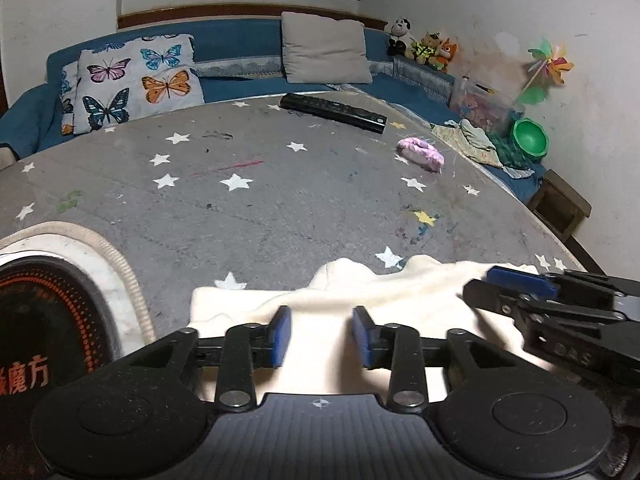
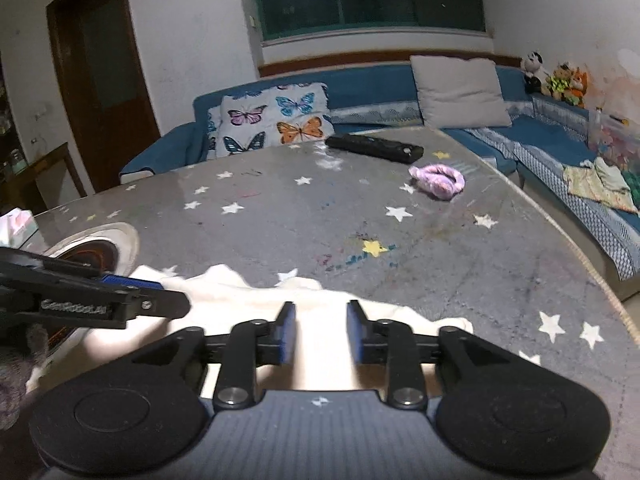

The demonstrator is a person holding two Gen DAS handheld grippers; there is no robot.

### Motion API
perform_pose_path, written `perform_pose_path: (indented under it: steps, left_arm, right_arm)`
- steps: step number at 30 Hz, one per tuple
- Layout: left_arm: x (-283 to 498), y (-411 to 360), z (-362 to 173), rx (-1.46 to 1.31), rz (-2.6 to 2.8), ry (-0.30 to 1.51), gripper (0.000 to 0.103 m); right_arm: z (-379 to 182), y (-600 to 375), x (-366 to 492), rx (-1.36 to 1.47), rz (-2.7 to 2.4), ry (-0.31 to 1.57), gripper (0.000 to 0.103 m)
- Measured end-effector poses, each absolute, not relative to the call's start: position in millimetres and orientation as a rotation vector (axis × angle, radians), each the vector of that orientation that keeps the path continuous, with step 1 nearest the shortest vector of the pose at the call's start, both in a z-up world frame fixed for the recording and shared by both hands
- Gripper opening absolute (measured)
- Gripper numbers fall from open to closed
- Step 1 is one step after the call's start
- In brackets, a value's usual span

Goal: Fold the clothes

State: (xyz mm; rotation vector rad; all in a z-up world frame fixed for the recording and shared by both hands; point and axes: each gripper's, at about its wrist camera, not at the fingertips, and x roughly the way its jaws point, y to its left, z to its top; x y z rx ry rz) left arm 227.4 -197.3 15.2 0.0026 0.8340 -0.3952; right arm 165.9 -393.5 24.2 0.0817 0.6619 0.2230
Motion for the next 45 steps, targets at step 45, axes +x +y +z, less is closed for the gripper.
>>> perform_pose_path:
  steps: [45]
  left_arm:
    - [112.5, -117.3, 9.4, -0.089, -0.278, 0.777, 0.05]
  right_arm:
    - [12.5, -395.7, 49.3, 0.058, 0.143, 0.626, 0.075]
